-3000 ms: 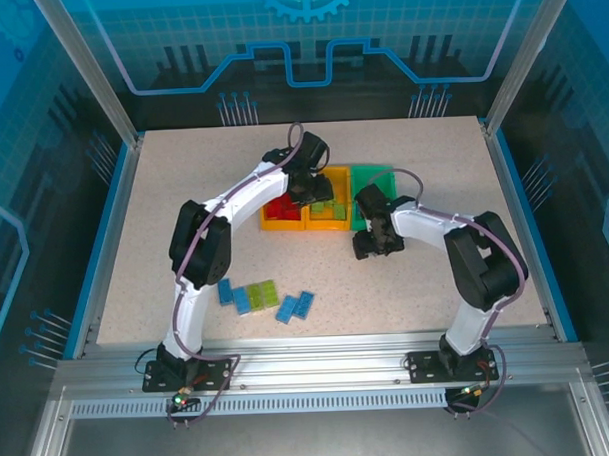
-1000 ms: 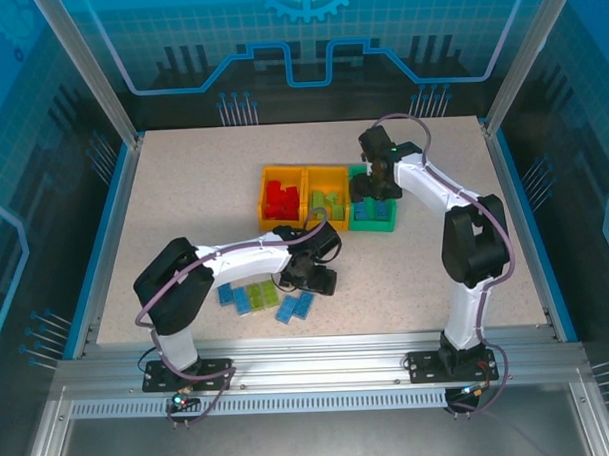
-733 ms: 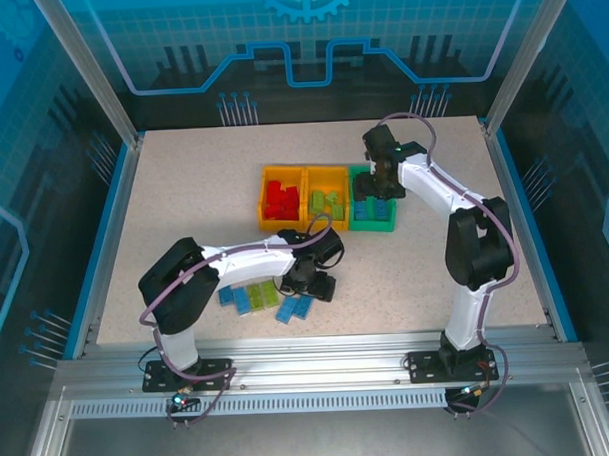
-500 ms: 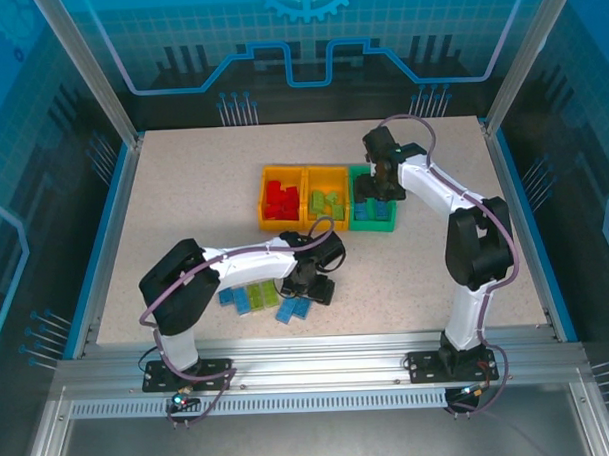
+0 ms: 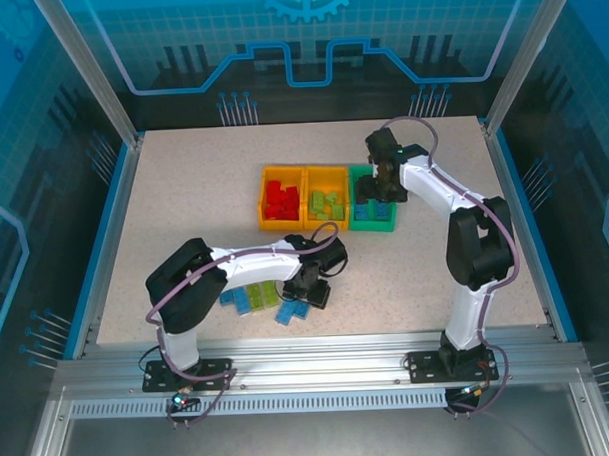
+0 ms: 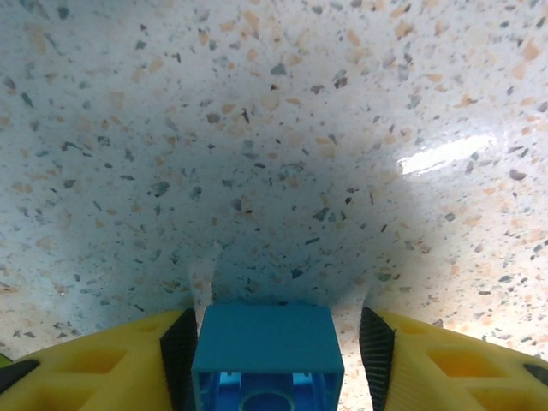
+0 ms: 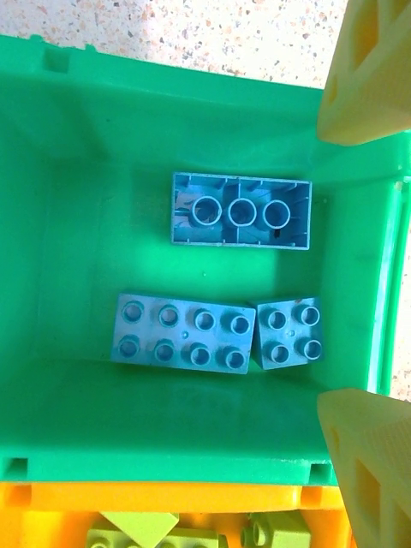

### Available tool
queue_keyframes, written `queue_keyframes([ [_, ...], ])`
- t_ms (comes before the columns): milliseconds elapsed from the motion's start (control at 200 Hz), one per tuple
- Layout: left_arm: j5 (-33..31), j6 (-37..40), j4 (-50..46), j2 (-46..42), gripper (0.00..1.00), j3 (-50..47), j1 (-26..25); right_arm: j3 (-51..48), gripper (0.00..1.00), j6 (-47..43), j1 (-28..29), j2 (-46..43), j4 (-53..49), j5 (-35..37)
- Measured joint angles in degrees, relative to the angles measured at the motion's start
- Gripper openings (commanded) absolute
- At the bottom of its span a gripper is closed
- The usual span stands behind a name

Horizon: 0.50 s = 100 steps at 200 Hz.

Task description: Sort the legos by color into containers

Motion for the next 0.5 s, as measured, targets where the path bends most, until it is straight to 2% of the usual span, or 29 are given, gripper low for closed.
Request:
queue_keyframes([
  [340,-0.72,0.39,-1.42,1.97,0.35,2.71,0.0,-2.51,0.77,1.31,-1.51,-4.94,1.42,-1.33],
  [500,-0.81,0.42,-1.92,2.91,0.35,4.24,0.0,-5.01,0.78,2.14,-3.5,-9.14,2.89,-2.23],
])
